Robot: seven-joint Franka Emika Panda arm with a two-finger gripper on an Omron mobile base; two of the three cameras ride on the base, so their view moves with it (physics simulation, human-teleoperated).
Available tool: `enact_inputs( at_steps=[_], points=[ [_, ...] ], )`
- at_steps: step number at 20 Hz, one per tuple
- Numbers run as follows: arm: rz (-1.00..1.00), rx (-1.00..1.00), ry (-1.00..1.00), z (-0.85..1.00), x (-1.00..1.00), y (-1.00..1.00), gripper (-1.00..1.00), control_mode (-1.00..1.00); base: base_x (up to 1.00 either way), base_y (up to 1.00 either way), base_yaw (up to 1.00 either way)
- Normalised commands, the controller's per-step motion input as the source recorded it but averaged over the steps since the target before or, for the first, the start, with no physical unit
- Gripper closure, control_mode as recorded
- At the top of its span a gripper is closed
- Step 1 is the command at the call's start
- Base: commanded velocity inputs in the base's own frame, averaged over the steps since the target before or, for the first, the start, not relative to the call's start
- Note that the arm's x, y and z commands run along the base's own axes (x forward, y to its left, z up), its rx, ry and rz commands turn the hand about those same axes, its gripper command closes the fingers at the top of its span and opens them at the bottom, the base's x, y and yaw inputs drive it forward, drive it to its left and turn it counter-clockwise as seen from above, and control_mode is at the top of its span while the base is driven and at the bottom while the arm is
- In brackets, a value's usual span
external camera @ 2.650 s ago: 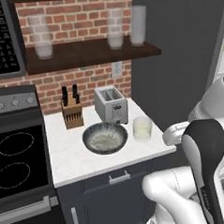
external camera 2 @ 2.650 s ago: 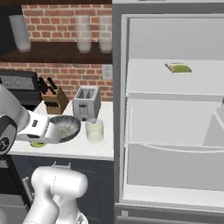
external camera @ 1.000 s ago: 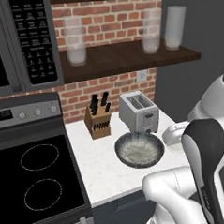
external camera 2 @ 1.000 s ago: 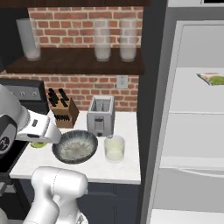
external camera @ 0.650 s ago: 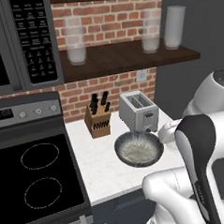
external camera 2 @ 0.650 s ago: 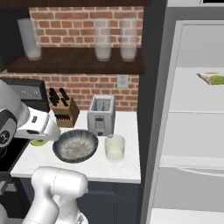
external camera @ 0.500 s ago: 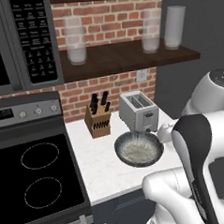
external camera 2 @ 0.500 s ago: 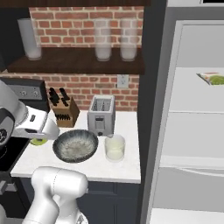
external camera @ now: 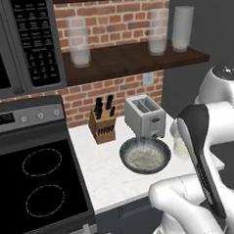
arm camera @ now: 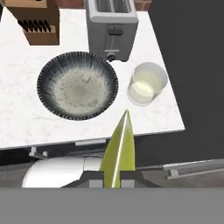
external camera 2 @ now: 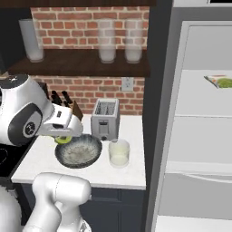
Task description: Grab a lemon wedge from the fridge and one ice cube from the ice bowl, and put them in the glass of lemonade.
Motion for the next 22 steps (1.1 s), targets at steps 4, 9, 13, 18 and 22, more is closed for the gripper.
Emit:
enact_inputs(
  at_steps=[4, 9, 13, 18, 22],
  points=[
    [-0.04, 0.05, 0.05, -0.31, 1.0, -0.92, 1.0, -1.0, 0.0, 0.0, 0.0],
    [-0.01, 0.14, 0.06, -0.55, 0.8, -0.54, 1.0, -1.0, 0.0, 0.0, 0.0],
    [0.0, 0.08, 0.15, -0.59, 0.52, -0.02, 1.0, -1.0, 0.0, 0.0, 0.0],
    [-0.04, 0.0, 0.28, -0.38, 0.45, 0.0, 1.0, -1.0, 0.0, 0.0, 0.0],
    [-0.12, -0.05, 0.19, -0.17, 0.34, 0.0, 1.0, -1.0, 0.0, 0.0, 0.0]
  ],
)
